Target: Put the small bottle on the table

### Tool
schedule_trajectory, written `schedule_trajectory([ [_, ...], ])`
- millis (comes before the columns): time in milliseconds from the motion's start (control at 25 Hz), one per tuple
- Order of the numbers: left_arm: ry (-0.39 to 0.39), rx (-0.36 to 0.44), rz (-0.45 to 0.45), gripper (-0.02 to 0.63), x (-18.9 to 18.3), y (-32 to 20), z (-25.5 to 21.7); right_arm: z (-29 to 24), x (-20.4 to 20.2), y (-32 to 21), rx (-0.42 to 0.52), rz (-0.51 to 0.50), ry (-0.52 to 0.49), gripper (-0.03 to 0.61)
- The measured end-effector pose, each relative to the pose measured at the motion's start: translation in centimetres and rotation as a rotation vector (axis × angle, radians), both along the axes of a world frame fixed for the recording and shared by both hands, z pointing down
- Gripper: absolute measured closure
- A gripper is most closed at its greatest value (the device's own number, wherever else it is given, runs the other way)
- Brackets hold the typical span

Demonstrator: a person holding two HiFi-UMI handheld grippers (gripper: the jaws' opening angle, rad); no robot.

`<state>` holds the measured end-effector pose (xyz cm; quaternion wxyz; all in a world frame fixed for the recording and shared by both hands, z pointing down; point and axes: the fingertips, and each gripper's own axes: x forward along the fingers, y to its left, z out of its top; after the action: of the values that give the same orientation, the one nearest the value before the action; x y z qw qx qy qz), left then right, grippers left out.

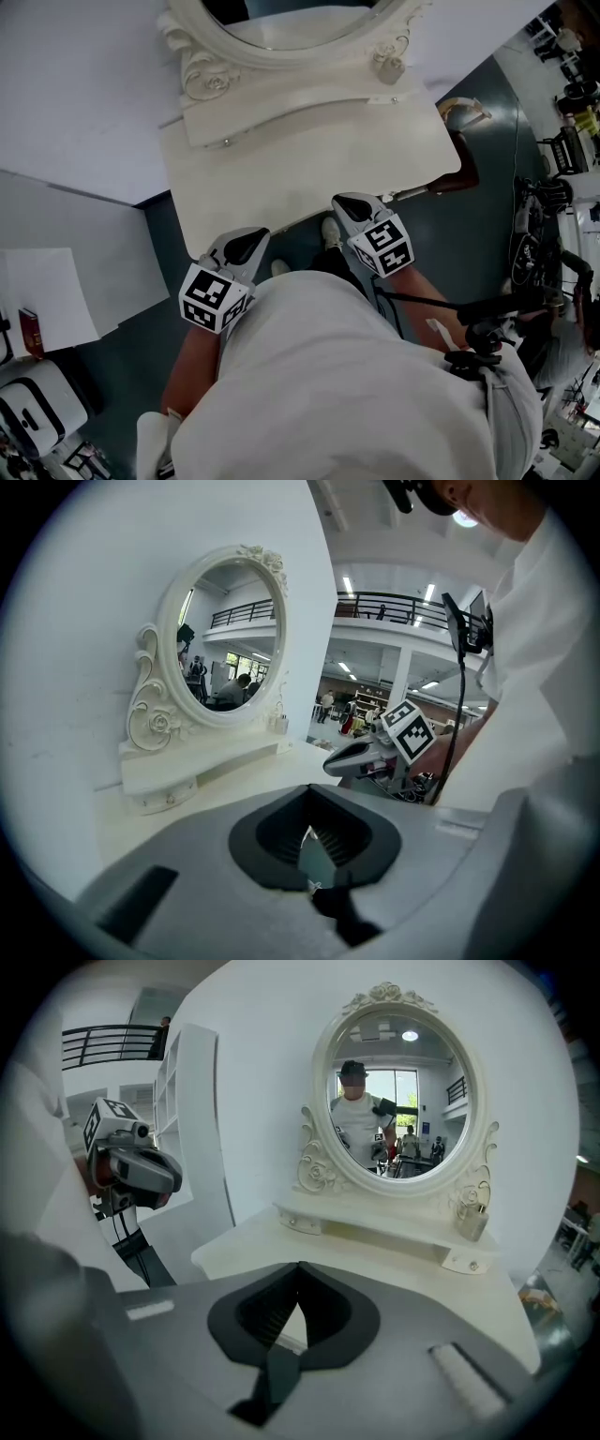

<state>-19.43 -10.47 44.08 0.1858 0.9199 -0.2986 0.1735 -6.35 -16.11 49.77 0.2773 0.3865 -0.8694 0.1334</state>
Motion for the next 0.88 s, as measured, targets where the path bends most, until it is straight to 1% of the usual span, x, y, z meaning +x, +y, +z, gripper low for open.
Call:
schedule_trajectory([
  [280, 0.001, -0.004, 0.008, 0.611, -0.5, 0.7, 0.3, 0.1, -1.8, 1.3, 0.018, -0.049, 0.021, 0.578],
  [600, -0.003, -0.002, -0.001, 0.611, -0.9, 1.0, 0.4, -0.3, -2.8, 1.6, 0.025, -0.073, 0.01, 0.578],
  [880, -0.01, -0.002, 0.005, 0.611, -0.3, 1.5, -0.4, -1.3, -2.5, 2.2, 0.034, -0.081, 0.008, 0.578],
])
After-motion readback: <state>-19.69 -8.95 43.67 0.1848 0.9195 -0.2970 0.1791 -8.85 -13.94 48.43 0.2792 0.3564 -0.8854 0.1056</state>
